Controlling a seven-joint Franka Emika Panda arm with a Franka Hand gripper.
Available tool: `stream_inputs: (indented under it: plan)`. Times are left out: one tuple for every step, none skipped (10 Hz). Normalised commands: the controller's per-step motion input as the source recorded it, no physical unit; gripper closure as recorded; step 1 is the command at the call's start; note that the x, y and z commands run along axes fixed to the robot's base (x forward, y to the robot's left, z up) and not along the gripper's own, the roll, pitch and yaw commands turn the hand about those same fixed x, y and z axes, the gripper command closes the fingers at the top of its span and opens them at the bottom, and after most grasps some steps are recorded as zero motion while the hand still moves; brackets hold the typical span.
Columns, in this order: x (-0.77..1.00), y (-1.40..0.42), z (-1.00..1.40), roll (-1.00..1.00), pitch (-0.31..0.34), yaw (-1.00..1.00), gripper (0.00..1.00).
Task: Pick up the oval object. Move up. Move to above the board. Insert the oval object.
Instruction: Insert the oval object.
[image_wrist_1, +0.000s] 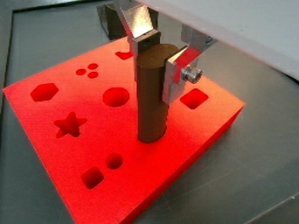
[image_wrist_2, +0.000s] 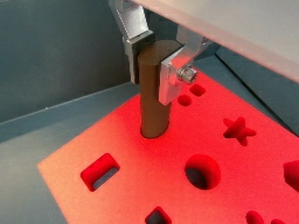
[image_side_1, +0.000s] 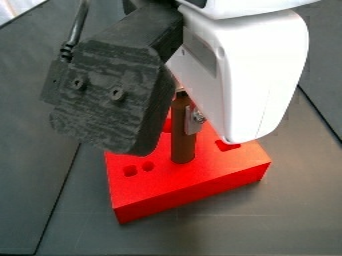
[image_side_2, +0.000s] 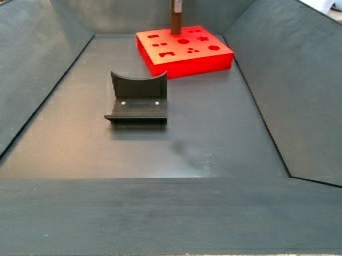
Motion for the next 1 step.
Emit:
stream_inputs:
  plan:
    - [0.0, 0.0, 0.0, 0.0, 0.0, 0.0, 1.0]
